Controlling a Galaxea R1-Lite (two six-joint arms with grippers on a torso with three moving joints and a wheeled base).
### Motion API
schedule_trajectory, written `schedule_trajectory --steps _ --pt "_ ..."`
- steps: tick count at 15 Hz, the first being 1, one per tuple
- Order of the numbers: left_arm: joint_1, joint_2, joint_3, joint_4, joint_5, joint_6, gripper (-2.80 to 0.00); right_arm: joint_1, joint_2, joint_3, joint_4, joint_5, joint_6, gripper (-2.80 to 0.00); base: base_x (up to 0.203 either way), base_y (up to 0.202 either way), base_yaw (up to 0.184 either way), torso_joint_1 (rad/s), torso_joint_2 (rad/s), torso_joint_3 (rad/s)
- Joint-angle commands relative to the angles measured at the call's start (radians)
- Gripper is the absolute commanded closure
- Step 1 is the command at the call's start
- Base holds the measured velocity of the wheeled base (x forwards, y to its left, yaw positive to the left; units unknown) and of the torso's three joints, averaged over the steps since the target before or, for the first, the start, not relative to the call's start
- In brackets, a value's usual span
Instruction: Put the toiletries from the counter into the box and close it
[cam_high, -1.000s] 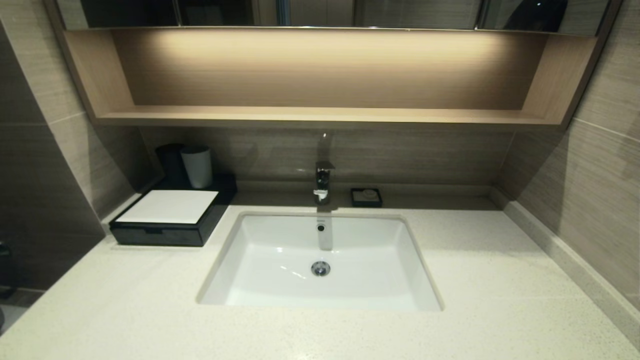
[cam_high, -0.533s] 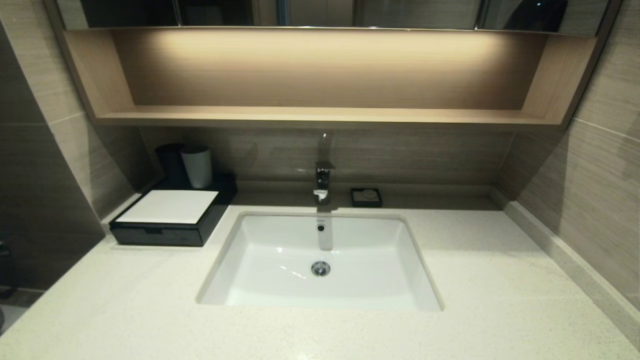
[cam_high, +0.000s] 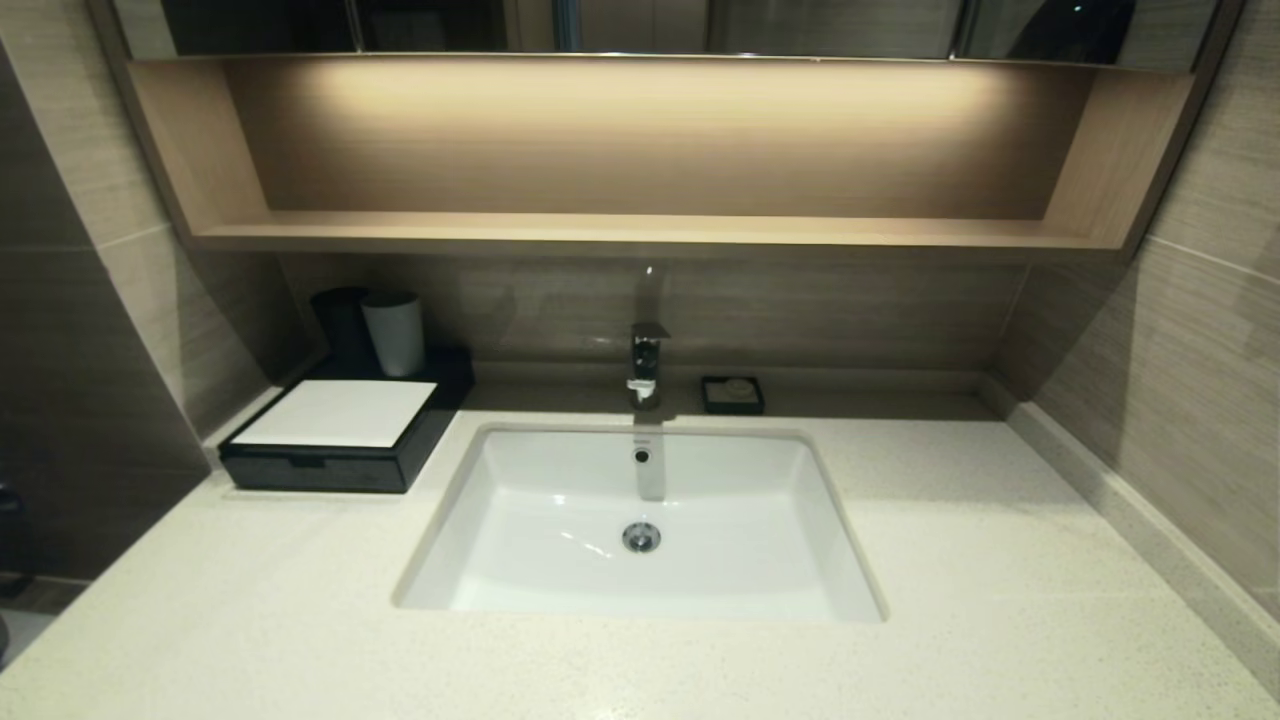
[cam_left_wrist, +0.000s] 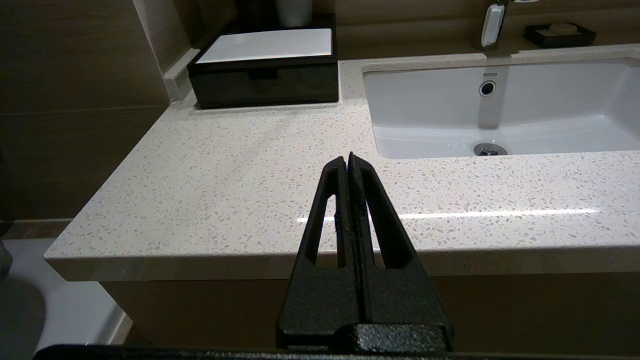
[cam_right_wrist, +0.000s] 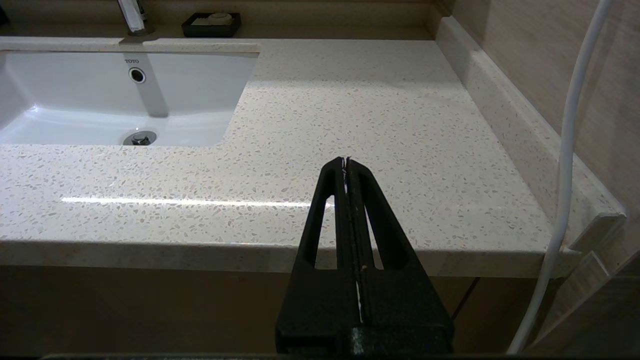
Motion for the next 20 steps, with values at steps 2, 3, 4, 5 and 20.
schedule_trajectory --steps 2,3,4,5,20 --pt "0.0 0.0 0.02 0.0 -0.001 0.0 0.0 0.0 0.001 0.002 0.0 0.0 -0.002 0.0 0.0 0.0 0.0 0.0 0.0 0.0" --pt "0.0 0.0 0.02 0.0 0.0 0.0 0.0 0.0 0.001 0.002 0.0 0.0 -0.001 0.0 0.0 0.0 0.0 0.0 0.0 0.0" --pt "0.0 0.0 0.02 0.0 -0.001 0.0 0.0 0.0 0.001 0.002 0.0 0.0 -0.002 0.0 0.0 0.0 0.0 0.0 0.0 0.0" --pt "0.0 0.0 0.02 0.0 -0.001 0.0 0.0 0.0 -0.001 0.002 0.0 0.0 -0.001 0.0 0.0 0.0 0.0 0.0 0.0 0.0" --pt "0.0 0.0 0.02 0.0 -0.001 0.0 0.0 0.0 0.001 0.002 0.0 0.0 -0.001 0.0 0.0 0.0 0.0 0.0 0.0 0.0"
